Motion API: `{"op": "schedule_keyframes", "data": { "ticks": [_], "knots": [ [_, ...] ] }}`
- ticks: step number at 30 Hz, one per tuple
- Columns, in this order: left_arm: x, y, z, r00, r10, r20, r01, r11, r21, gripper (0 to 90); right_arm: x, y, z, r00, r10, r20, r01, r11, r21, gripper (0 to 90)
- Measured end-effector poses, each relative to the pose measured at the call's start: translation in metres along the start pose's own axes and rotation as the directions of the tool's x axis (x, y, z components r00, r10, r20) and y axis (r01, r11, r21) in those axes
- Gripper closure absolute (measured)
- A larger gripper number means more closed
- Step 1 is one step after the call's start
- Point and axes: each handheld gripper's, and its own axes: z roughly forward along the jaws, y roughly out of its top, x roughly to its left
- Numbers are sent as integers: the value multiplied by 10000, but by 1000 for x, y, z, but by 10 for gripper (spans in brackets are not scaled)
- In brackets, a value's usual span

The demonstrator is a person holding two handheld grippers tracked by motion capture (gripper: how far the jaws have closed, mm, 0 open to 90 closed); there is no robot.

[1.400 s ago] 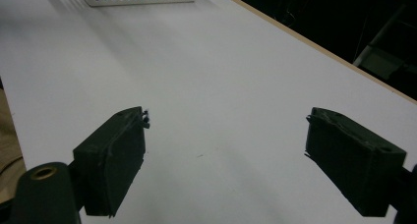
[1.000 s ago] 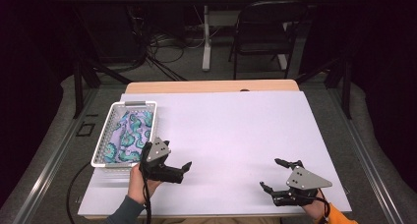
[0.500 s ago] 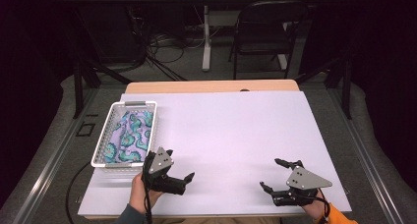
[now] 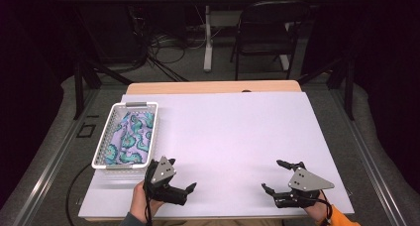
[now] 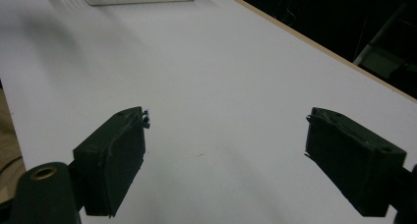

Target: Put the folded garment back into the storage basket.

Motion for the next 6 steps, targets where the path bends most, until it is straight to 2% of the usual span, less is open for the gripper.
{"op": "schedule_keyframes", "data": {
  "ticks": [6],
  "knots": [
    [0,0,2,10000,70,16,-70,10000,50,0,0,0,0,10000,-17,-4,17,10000,3,146]
  ]
}}
